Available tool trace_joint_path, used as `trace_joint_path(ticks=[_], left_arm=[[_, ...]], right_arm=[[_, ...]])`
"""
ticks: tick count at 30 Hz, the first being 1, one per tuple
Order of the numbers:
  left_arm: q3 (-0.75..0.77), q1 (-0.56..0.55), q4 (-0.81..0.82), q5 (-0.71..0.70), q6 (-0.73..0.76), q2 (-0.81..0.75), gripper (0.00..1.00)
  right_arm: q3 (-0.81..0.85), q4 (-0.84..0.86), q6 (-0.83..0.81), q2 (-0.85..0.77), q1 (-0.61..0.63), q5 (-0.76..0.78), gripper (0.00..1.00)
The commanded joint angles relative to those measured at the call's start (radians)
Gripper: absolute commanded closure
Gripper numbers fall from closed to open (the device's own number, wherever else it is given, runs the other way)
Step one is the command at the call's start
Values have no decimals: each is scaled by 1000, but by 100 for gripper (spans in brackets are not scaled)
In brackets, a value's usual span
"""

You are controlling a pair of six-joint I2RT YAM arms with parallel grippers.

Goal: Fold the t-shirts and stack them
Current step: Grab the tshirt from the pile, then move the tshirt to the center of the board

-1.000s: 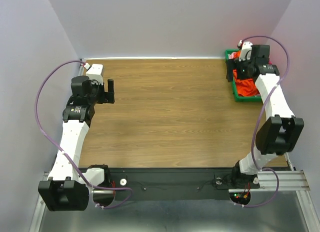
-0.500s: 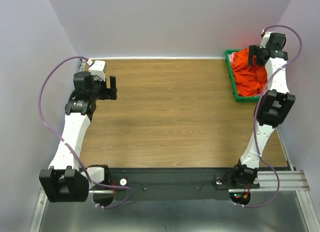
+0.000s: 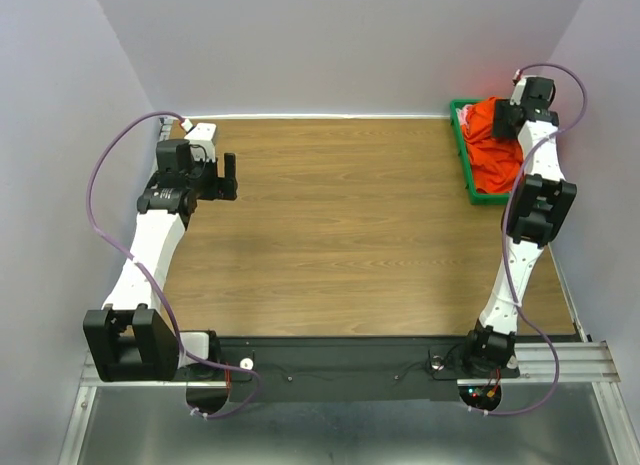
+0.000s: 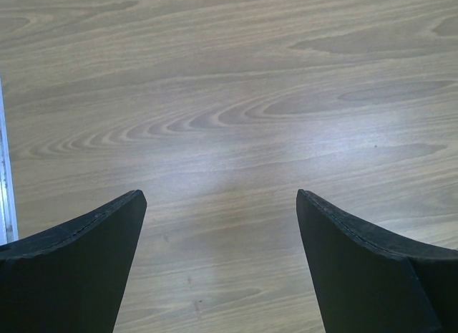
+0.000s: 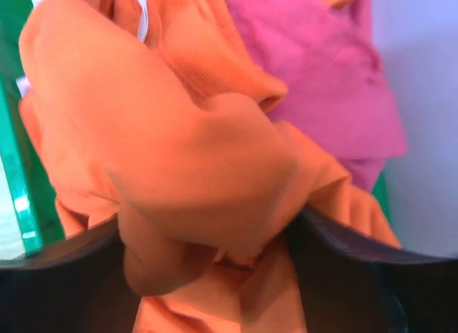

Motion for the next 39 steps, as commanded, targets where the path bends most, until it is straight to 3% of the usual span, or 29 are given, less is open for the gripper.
trace_joint_path(ticks=[1,4,6,17,21,30,33,37,39], left_arm=[[58,3,8,31,-16,9,1],[59,3,8,40,-23,8,1],[59,3,8,51,-25,1,1],[39,3,7,69,-22,-38,1],[75,3,-33,133,16,-22,1],[216,3,-110,228,0,3,1],[260,34,-141,290,-11,9,1],[288,52,-157,356,-10,14,1],[286,63,-158,383,-7,17,1]], right_arm=[[33,99,25,-97,0,19,56],[24,111,32,-160,0,11,90],[10,111,36,-198,0,-4,99],[-33,111,59,-493,0,-111,99],[-11,109,72,-583,0,-240,99],[33,135,175,-712,23,-680,99],[-83,134,151,-755,115,-775,99],[-396,132,-18,-810,422,-655,99],[-531,132,-38,-794,532,-613,91]])
